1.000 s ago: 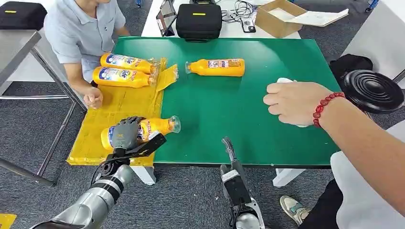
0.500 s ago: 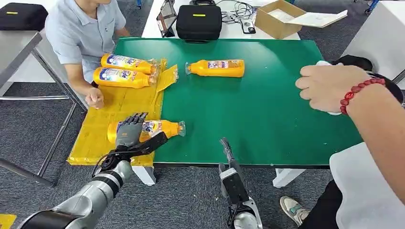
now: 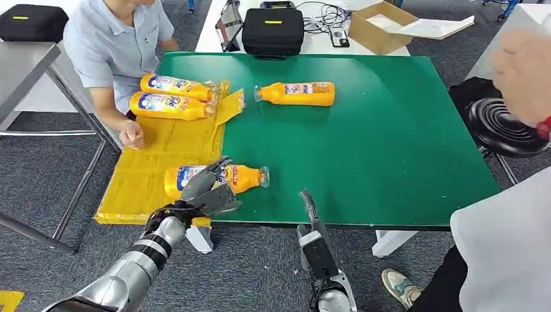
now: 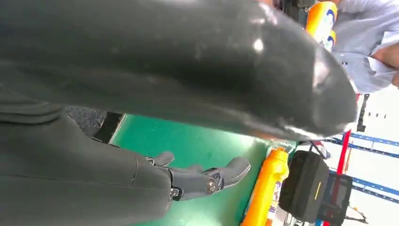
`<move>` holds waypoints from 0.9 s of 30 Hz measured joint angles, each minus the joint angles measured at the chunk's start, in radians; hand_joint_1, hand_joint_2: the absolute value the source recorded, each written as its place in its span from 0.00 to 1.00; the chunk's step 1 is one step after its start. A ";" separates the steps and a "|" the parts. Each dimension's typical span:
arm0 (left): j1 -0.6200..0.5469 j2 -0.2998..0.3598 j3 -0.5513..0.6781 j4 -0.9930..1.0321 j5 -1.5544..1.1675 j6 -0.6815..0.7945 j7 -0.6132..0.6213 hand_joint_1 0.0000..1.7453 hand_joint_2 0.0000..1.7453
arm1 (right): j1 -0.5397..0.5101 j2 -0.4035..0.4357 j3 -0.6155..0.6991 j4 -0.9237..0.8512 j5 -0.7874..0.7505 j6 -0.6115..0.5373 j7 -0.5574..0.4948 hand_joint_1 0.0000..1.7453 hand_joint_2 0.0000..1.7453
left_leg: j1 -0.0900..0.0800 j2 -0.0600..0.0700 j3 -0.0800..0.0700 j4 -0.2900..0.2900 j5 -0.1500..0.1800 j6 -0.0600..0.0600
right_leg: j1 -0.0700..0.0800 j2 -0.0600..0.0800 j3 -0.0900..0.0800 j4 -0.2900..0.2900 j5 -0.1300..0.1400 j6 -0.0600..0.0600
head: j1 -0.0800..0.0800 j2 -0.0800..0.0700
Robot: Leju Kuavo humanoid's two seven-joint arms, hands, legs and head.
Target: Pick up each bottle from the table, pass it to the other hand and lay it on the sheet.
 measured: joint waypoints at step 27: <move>0.389 0.011 -0.108 -0.881 0.681 0.308 -0.179 0.00 1.00 | 0.076 -0.052 -0.055 -0.125 -0.015 -0.165 -0.032 0.00 1.00 | 0.000 0.001 -0.009 0.000 -0.001 0.000 | 0.001 0.001 -0.010 0.000 0.000 0.000 | 0.000 0.000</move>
